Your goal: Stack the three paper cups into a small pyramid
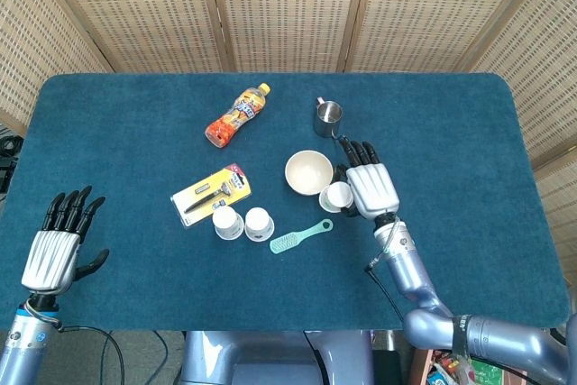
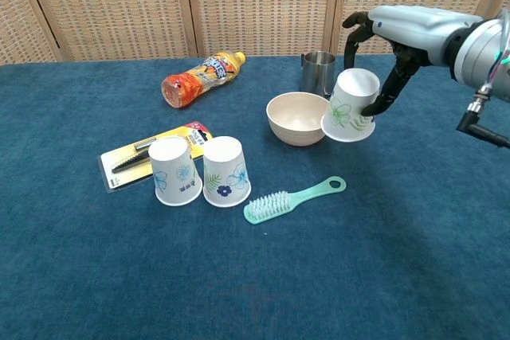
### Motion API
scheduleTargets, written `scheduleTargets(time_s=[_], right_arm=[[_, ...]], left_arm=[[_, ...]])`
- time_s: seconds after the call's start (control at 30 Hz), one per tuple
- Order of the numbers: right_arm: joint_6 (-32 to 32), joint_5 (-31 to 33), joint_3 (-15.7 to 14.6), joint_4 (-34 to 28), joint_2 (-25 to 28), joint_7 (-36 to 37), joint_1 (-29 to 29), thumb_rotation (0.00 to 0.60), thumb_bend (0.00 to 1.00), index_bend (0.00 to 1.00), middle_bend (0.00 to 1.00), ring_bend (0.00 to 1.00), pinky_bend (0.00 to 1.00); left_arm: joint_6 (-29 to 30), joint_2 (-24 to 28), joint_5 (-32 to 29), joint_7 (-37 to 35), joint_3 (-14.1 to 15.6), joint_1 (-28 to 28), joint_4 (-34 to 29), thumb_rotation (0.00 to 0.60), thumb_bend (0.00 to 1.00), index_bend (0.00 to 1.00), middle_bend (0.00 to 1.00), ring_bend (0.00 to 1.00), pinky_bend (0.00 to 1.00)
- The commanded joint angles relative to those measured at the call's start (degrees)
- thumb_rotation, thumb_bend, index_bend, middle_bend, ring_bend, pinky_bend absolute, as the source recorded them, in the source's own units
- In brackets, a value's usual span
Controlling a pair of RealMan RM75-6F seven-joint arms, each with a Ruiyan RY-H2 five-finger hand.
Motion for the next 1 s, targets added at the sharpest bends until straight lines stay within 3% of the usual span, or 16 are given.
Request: scheduleTargets(time_s=[0.03, 0.4, 1.0], right_arm=[[1.36, 1.37, 1.25, -4.10, 1.34, -2.21, 1.32, 0.600, 0.10, 0.50, 0.11, 0.00, 0.00], [4.04, 8.79, 3.34, -11.18, -1.25, -9.33, 7.17, 0.600, 0.10, 0.51, 0.10, 0.00, 0.00], [5.04, 16.91, 5.56, -4.50, -11.79, -12.89, 18.31, 0.600, 0.10, 0.51, 0.10, 0.00, 0.00]], left_arm=[[-0.22, 0.08, 0.15, -0.03, 0.06, 0.03, -0.05, 0.600, 0.27, 0.10, 0.00, 0.00, 0.00], [0.07, 1.06, 0.05, 0.14, -0.45, 0.58, -0.61, 0.600, 0.27, 0.10, 0.00, 0.00, 0.00], [-1.56, 1.37, -0.93, -1.14, -1.22, 0.55, -0.09, 0.600, 0.27, 0.10, 0.00, 0.00, 0.00]])
